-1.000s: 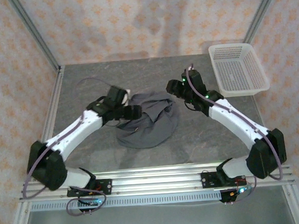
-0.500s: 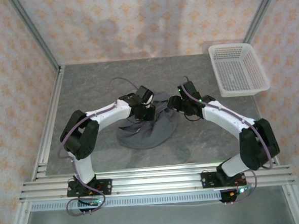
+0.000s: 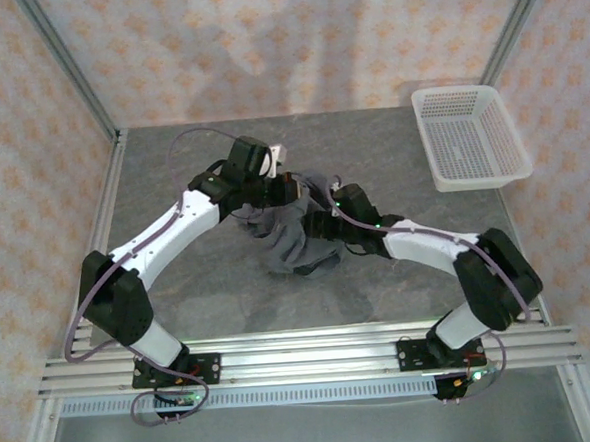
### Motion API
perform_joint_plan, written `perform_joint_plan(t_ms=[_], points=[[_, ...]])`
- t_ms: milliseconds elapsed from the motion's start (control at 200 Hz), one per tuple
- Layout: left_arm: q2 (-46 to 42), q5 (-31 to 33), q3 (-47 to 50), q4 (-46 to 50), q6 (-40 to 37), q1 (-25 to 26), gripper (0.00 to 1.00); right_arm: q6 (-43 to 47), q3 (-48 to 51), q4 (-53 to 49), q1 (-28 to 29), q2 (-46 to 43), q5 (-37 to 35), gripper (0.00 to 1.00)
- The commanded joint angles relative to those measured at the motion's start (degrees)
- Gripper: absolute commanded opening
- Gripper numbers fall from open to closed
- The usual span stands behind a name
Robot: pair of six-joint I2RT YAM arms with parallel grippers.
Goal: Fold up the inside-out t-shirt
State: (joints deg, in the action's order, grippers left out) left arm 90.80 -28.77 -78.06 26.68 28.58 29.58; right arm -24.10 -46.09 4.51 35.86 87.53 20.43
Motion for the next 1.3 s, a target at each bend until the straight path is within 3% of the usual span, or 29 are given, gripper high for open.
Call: perform_joint_plan(t_ms=[0, 30, 45, 80, 200, 305, 390, 425, 520, 590, 645, 701, 766, 856, 1046, 1191, 1241, 1296], points=[[-2.0, -1.4, -0.4, 2.1, -1.6, -0.7, 0.00, 3.1, -0.8, 9.7, -0.1, 1.2, 1.2, 0.20], [-2.5, 0.6, -0.4, 4.1, -2.0, -1.2, 0.00, 3.1, -0.4, 10.3, -0.1, 0.8, 2.1, 0.03], [-2.9, 1.8, -0.3, 5.1, -2.1, -1.7, 0.00, 3.2, -0.2, 10.3, -0.1, 0.5, 2.6, 0.00], [-3.8, 4.0, 0.4, 7.0, -2.6, -2.7, 0.00, 3.4, 0.7, 10.3, 0.0, -0.8, 3.6, 0.00], [-8.3, 14.0, 7.9, 11.4, -4.1, -6.9, 0.20, 7.3, 4.2, 4.9, 4.8, -6.6, 3.9, 0.00], [-11.3, 14.6, 16.9, 9.6, -3.1, -11.6, 0.27, 14.2, 6.0, -1.4, 14.1, -6.7, 5.5, 0.00], [-12.9, 14.2, 21.5, 7.5, -2.3, -13.1, 0.28, 13.8, 6.9, -3.5, 17.3, -4.2, 8.7, 0.00], [-13.1, 14.0, 22.4, 7.1, -2.1, -13.1, 0.28, 13.6, 6.8, -4.5, 17.6, -3.9, 8.6, 0.03], [-13.0, 9.1, 23.6, 5.0, -2.6, -13.0, 0.28, 15.2, 3.6, -10.8, 17.6, -6.3, 5.0, 0.30], [-14.1, 5.4, 23.9, 3.0, -2.7, -12.4, 0.32, 17.6, 0.8, -15.0, 17.4, -10.5, -1.0, 0.44], [-15.8, 7.1, 23.4, 3.5, -2.3, -10.8, 0.37, 18.6, -0.5, -15.8, 16.0, -13.6, -5.6, 0.54], [-17.6, 10.3, 22.8, 4.5, -1.2, -8.7, 0.40, 19.7, -1.1, -14.8, 12.9, -15.8, -7.9, 0.56], [-19.5, 14.1, 23.0, 4.9, 0.9, -5.8, 0.42, 21.3, -1.3, -12.3, 9.6, -15.8, -10.2, 0.56], [-20.8, 16.1, 23.9, 3.5, 1.7, -2.5, 0.48, 30.9, -3.4, -10.2, 7.1, -10.7, -13.5, 0.56], [-20.6, 18.7, 23.1, 5.1, 1.0, -1.6, 0.52, 46.2, -16.5, -17.2, 6.6, 5.3, -2.3, 0.58], [-20.8, 18.2, 23.2, 5.6, -0.1, -1.6, 0.52, 48.0, -21.8, -14.6, 6.6, 12.3, -3.2, 0.58], [-20.7, 17.7, 23.5, 5.6, -0.2, -1.6, 0.52, 48.2, -23.3, -14.5, 6.4, 14.0, -4.1, 0.53], [-20.7, 16.4, 23.9, 5.0, -0.5, -1.6, 0.53, 48.3, -24.3, -14.4, 6.0, 15.1, -4.4, 0.30]])
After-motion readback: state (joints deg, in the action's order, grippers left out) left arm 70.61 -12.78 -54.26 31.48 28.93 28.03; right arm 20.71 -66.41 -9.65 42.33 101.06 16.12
